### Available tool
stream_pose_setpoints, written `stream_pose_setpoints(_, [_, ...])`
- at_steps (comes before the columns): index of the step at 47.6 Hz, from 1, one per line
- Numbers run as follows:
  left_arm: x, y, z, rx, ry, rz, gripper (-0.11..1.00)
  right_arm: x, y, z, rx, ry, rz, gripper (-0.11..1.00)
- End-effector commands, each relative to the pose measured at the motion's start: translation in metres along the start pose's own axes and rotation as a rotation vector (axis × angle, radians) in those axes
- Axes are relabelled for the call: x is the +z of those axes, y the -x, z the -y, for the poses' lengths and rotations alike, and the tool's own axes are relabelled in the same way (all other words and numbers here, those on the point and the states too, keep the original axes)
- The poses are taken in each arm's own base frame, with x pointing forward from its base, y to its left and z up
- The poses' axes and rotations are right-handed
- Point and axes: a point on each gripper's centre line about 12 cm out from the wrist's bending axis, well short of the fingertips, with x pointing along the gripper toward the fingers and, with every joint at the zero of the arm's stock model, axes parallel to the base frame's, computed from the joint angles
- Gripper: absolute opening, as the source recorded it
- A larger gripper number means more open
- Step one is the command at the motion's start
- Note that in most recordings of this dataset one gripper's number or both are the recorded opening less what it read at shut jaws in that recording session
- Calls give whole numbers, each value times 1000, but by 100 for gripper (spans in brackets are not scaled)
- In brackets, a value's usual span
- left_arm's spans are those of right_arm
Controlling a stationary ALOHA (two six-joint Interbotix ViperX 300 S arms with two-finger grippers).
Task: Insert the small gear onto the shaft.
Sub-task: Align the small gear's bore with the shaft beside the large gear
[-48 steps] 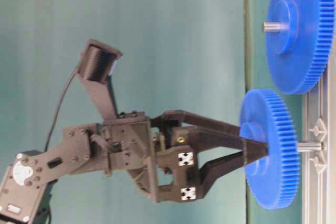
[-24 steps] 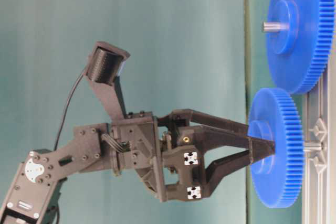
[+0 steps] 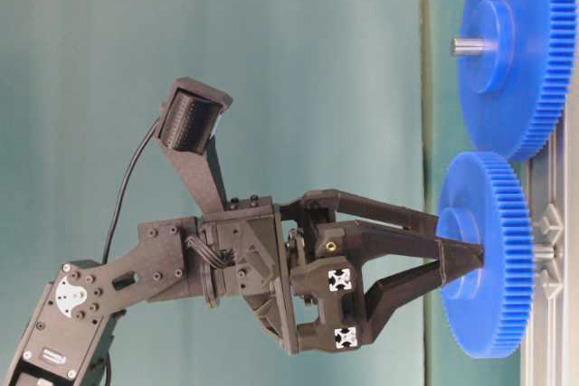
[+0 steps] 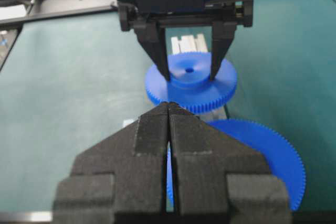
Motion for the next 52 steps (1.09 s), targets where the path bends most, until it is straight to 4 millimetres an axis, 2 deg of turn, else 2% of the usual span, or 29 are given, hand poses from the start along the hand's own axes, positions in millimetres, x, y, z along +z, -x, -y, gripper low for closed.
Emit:
stream_pose_setpoints(1, [-2,14,-12,17,26,15,69,5,-1,0,0,-8,12,-1])
stream_pose_setpoints(52, [-3,13,-11,7,36,-7,69,7,-1,-1,1,-9,17,-1])
